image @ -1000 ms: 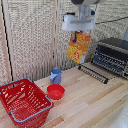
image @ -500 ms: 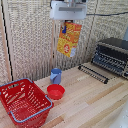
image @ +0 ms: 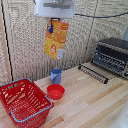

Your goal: Carefully direct your gripping tool toward the mac and cheese carton. Clutch the mac and cheese carton gently but firmly in your gripping tool. Slide your gripping tool, with the carton in hand, above the container. Loosen your grip, letting the carton of mac and cheese effortlessly fall into the container.

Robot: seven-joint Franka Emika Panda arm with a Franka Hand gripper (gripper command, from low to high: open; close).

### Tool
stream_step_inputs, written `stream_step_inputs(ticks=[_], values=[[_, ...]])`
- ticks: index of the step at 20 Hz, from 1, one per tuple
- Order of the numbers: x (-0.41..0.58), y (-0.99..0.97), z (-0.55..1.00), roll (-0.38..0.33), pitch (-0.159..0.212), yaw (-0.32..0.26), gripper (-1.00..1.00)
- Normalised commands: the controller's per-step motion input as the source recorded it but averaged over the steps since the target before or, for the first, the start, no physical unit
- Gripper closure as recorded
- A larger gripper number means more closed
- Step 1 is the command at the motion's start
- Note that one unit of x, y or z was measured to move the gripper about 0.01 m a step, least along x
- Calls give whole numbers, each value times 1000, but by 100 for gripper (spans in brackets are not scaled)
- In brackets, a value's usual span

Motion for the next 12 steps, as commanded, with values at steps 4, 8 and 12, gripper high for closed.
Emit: stream_step_inputs(ticks=[4, 8, 12], values=[[103, 1000, -34, -3, 58, 0, 100], [162, 1000, -234, -11, 37, 0, 100], [196, 1000, -424, -36, 8, 0, 100]])
